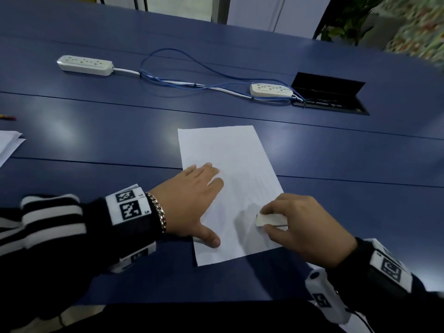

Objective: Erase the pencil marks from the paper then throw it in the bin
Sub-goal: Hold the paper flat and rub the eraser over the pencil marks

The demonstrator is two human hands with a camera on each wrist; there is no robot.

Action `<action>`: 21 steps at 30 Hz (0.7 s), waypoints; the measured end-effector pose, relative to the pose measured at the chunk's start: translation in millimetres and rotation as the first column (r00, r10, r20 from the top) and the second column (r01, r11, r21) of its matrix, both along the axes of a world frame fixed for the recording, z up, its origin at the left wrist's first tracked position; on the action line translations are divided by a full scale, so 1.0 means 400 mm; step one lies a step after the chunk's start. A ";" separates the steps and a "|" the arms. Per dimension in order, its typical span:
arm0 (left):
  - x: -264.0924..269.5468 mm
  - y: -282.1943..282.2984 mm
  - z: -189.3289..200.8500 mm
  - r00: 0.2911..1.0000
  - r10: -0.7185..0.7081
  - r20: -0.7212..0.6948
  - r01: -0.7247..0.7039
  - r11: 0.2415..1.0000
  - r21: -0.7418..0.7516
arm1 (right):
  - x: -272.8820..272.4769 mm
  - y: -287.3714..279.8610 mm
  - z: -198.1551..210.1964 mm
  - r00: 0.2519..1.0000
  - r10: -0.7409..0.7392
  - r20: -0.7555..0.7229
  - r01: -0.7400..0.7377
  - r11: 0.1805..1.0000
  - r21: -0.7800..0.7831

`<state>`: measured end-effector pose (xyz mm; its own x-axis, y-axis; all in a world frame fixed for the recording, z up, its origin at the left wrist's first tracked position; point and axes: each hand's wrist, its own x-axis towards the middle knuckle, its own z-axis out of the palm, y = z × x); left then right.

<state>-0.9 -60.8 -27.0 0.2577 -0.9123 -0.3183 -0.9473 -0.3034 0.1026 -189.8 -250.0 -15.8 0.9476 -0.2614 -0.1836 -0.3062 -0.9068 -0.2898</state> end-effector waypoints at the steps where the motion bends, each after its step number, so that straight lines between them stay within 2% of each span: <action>1: 0.011 -0.013 -0.009 0.998 -0.017 -0.054 0.019 0.999 0.040 | 0.005 -0.009 0.006 1.000 0.000 -0.005 0.000 1.000 0.005; 5: 0.037 -0.051 -0.038 0.993 -0.034 -0.109 0.050 0.987 0.150 | 0.033 -0.038 0.021 0.999 0.013 -0.039 -0.012 1.000 0.018; 10: -0.001 -0.061 -0.051 0.997 0.035 -0.062 -0.027 0.993 0.118 | 0.060 -0.063 0.026 1.000 0.024 -0.016 -0.024 0.999 -0.033; 15: -0.016 -0.071 -0.065 0.996 0.076 -0.041 -0.069 0.987 0.146 | 0.122 -0.022 0.007 0.974 0.225 -0.024 -0.226 0.972 -0.070; 19: -0.010 -0.076 -0.073 0.992 0.099 -0.075 -0.086 0.982 0.167 | 0.167 -0.048 0.003 0.995 0.102 0.009 -0.099 0.979 -0.180; 21: -0.011 -0.080 -0.076 0.992 0.103 -0.067 -0.090 0.981 0.173 | 0.139 -0.008 0.001 0.982 0.186 0.015 -0.180 0.968 -0.175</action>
